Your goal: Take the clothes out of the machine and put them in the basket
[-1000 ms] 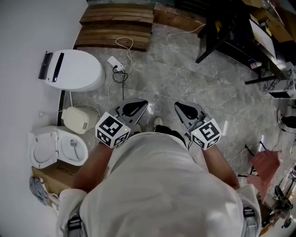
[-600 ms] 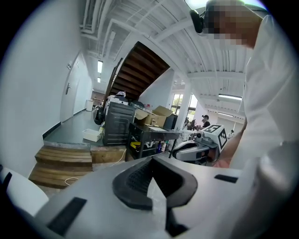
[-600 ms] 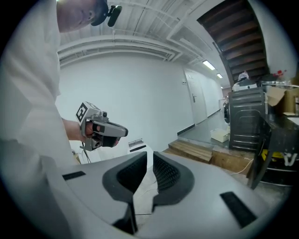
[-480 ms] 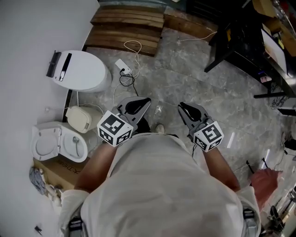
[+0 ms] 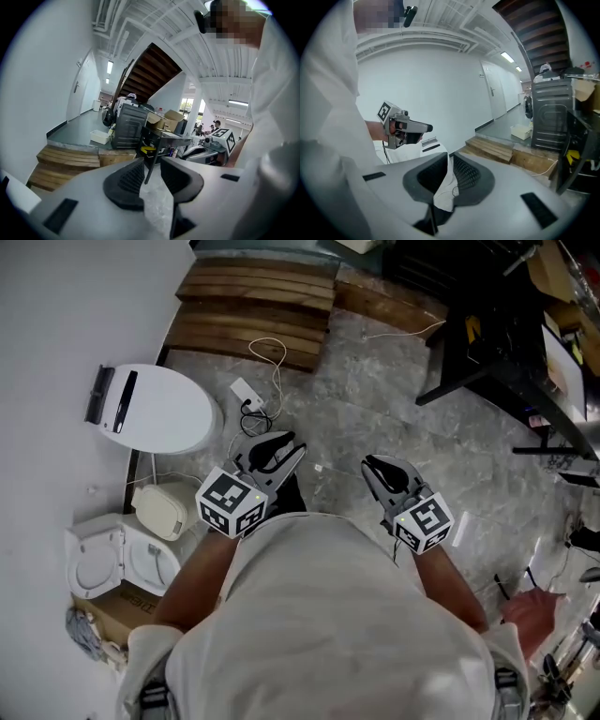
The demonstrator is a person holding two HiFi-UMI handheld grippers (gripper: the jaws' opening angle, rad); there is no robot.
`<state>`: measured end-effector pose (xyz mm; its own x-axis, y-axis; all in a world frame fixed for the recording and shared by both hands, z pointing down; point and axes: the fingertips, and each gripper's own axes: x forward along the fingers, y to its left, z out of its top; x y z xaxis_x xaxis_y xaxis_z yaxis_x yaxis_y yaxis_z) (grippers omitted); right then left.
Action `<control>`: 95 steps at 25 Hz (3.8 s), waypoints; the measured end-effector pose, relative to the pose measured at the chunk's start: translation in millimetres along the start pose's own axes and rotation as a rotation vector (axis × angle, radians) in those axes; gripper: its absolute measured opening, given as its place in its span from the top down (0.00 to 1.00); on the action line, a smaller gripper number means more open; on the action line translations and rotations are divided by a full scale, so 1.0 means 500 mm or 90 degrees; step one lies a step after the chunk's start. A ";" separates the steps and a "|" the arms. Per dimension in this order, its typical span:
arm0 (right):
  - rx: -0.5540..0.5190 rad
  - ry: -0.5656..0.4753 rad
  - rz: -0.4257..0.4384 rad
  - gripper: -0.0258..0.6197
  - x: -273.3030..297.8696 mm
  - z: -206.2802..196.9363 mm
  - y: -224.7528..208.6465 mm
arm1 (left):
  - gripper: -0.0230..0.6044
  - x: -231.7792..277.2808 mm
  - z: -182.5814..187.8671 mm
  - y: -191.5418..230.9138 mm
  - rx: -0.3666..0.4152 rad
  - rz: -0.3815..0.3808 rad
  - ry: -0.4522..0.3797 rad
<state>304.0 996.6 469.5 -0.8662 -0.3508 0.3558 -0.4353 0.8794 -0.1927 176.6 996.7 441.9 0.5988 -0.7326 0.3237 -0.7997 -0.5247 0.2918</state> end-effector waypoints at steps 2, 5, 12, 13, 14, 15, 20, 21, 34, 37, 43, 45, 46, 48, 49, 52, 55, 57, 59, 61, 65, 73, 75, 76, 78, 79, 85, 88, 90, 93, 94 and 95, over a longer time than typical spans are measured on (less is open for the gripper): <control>0.001 0.011 -0.006 0.93 0.068 0.034 -0.029 | 0.80 0.013 0.028 0.082 -0.004 -0.006 0.000; -0.008 0.021 -0.013 0.93 0.171 0.103 -0.071 | 0.79 0.025 0.077 0.202 -0.007 -0.014 0.000; -0.048 0.033 0.003 0.93 0.411 0.239 -0.145 | 0.79 0.034 0.186 0.464 0.017 0.000 -0.018; -0.053 0.036 0.010 0.93 0.435 0.252 -0.148 | 0.79 0.032 0.197 0.487 0.018 0.006 -0.023; -0.056 0.040 0.017 0.93 0.457 0.263 -0.152 | 0.79 0.029 0.206 0.507 0.019 0.013 -0.028; -0.060 0.045 0.024 0.93 0.477 0.272 -0.158 | 0.79 0.029 0.214 0.527 0.020 0.021 -0.034; -0.063 0.063 0.048 0.93 0.574 0.313 -0.225 | 0.78 0.060 0.239 0.637 -0.010 0.057 -0.047; -0.061 0.067 0.053 0.93 0.594 0.320 -0.240 | 0.78 0.068 0.243 0.656 -0.016 0.062 -0.046; -0.044 0.055 0.101 0.93 0.934 0.476 -0.646 | 0.78 0.352 0.459 1.031 -0.014 0.099 -0.008; -0.045 0.049 0.100 0.93 1.004 0.549 -0.772 | 0.78 0.452 0.568 1.125 0.001 0.092 -0.005; -0.028 0.033 0.095 0.93 1.078 0.694 -0.965 | 0.76 0.623 0.795 1.240 0.044 0.075 0.006; -0.023 0.023 0.087 0.93 1.087 0.739 -1.003 | 0.75 0.671 0.860 1.260 0.061 0.059 0.015; -0.024 0.017 0.082 0.93 1.087 0.763 -1.016 | 0.75 0.693 0.888 1.266 0.066 0.049 0.020; -0.024 0.010 0.071 0.93 1.082 0.802 -1.041 | 0.75 0.735 0.936 1.273 0.074 0.027 0.027; -0.022 0.008 0.065 0.93 1.079 0.814 -1.053 | 0.75 0.757 0.957 1.276 0.078 0.013 0.029; -0.018 0.010 0.035 0.93 1.078 0.831 -1.095 | 0.75 0.820 1.011 1.296 0.094 -0.027 0.027; 0.016 0.007 -0.012 0.93 1.080 0.845 -1.147 | 0.75 0.882 1.043 1.317 0.105 -0.064 0.038; 0.036 0.005 -0.037 0.93 1.086 0.857 -1.177 | 0.75 0.920 1.054 1.331 0.109 -0.091 0.049; 0.045 0.012 -0.058 0.93 1.103 0.863 -1.208 | 0.75 0.957 1.065 1.358 0.118 -0.112 0.052; 0.058 0.019 -0.082 0.93 1.131 0.867 -1.243 | 0.75 0.997 1.074 1.396 0.124 -0.135 0.057; 0.077 0.032 -0.133 0.93 1.209 0.902 -1.316 | 0.74 1.078 1.101 1.493 0.128 -0.187 0.078; 0.142 0.038 -0.261 0.93 1.394 1.072 -1.434 | 0.68 1.207 1.235 1.693 0.178 -0.324 0.120; 0.165 0.035 -0.292 0.93 1.426 1.116 -1.449 | 0.65 1.236 1.261 1.723 0.194 -0.362 0.142; 0.173 0.033 -0.306 0.93 1.438 1.138 -1.453 | 0.64 1.249 1.271 1.734 0.203 -0.383 0.154; 0.180 0.032 -0.331 0.93 1.452 1.174 -1.456 | 0.61 1.277 1.290 1.743 0.223 -0.422 0.173; 0.181 0.033 -0.343 0.93 1.452 1.188 -1.458 | 0.60 1.293 1.297 1.741 0.232 -0.438 0.181; 0.214 0.019 -0.424 0.92 1.408 1.216 -1.495 | 0.56 1.416 1.291 1.690 0.240 -0.498 0.229; 0.238 0.019 -0.457 0.93 1.374 1.203 -1.520 | 0.54 1.493 1.259 1.645 0.259 -0.526 0.256; 0.249 0.029 -0.474 0.93 1.352 1.186 -1.542 | 0.53 1.556 1.230 1.615 0.276 -0.542 0.277; 0.261 0.043 -0.483 0.93 1.322 1.157 -1.578 | 0.52 1.659 1.186 1.570 0.285 -0.545 0.307; 0.264 0.040 -0.485 0.93 1.313 1.147 -1.593 | 0.51 1.696 1.172 1.554 0.285 -0.544 0.315; 0.266 0.041 -0.486 0.93 1.303 1.139 -1.609 | 0.50 1.735 1.157 1.538 0.286 -0.543 0.320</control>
<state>-49.7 -122.7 335.8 -0.2915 -0.7661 0.5728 -0.9562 0.2174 -0.1959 55.4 -293.1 426.4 0.8322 0.1562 0.5320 0.0060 -0.9620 0.2730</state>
